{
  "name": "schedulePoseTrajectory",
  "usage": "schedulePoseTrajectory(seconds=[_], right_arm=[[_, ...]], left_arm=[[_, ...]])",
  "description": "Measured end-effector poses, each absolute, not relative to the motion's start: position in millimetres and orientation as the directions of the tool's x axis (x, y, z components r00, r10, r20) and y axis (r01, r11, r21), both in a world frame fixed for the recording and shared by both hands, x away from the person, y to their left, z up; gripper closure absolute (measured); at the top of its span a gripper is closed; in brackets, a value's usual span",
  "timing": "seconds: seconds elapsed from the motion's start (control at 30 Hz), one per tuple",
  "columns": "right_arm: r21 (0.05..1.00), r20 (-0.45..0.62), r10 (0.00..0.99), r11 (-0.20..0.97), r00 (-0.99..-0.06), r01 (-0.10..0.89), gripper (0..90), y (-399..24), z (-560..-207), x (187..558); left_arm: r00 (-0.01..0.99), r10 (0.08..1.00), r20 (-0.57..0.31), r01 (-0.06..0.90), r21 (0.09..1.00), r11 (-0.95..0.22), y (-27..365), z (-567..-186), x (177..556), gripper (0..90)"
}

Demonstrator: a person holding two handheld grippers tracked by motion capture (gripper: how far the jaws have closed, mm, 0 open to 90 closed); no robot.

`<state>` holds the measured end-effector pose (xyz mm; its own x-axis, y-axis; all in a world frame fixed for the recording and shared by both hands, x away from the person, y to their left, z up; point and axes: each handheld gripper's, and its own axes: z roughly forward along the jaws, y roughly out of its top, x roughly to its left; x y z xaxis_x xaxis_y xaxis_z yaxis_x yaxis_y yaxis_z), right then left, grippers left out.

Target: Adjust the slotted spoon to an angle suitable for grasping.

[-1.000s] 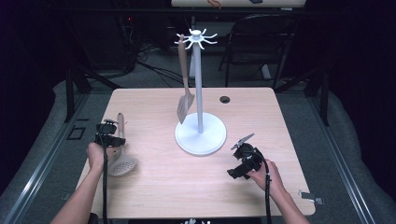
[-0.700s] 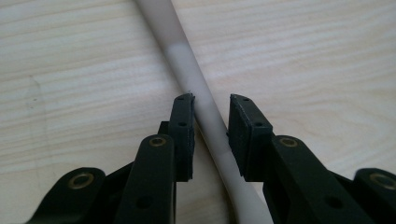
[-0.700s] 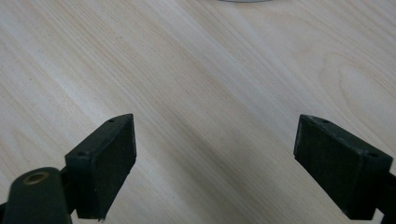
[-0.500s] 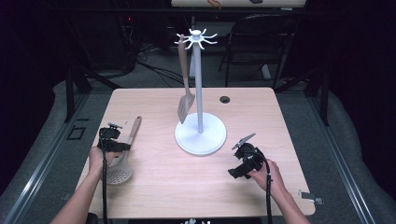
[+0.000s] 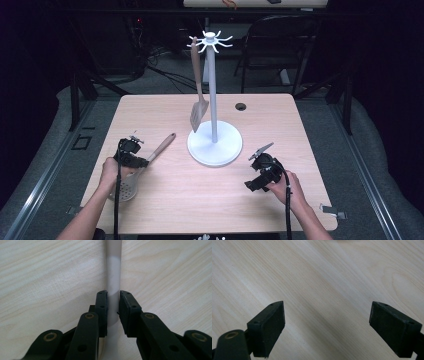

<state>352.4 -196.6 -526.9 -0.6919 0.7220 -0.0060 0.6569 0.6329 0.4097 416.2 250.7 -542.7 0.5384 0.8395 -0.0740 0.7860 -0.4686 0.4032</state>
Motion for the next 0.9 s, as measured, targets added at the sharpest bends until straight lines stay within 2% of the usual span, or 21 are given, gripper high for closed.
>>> schedulePoseTrajectory(seconds=[0.13, 0.27, 0.3, 0.5, 0.6, 0.77, 0.9], right_arm=[[0.401, -0.029, 0.723, 0.640, -0.690, 0.655, 12.7, -198, -525, 353], [0.403, -0.030, 0.723, 0.641, -0.691, 0.653, 12.7, -199, -525, 353], [0.403, -0.022, 0.722, 0.640, -0.692, 0.655, 12.8, -199, -526, 354], [0.399, -0.021, 0.728, 0.634, -0.685, 0.662, 12.8, -200, -527, 356], [0.403, -0.023, 0.726, 0.636, -0.687, 0.658, 12.9, -199, -526, 356], [0.403, -0.027, 0.727, 0.636, -0.686, 0.658, 12.9, -198, -525, 354], [0.417, -0.022, 0.730, 0.628, -0.683, 0.658, 13.0, -200, -525, 355]], left_arm=[[0.548, 0.837, -0.018, 0.776, 0.384, -0.500, 241, -538, 425, 73.0], [0.558, 0.830, 0.013, 0.770, 0.364, -0.523, 233, -539, 430, 71.1], [0.563, 0.826, -0.003, 0.771, 0.362, -0.524, 229, -539, 433, 70.4], [0.564, 0.826, 0.025, 0.777, 0.325, -0.540, 222, -544, 438, 70.1], [0.569, 0.821, 0.044, 0.777, 0.299, -0.555, 220, -548, 442, 73.2], [0.574, 0.816, 0.070, 0.768, 0.299, -0.566, 216, -549, 442, 75.5], [0.552, 0.832, 0.046, 0.774, 0.343, -0.533, 221, -550, 438, 76.3]])
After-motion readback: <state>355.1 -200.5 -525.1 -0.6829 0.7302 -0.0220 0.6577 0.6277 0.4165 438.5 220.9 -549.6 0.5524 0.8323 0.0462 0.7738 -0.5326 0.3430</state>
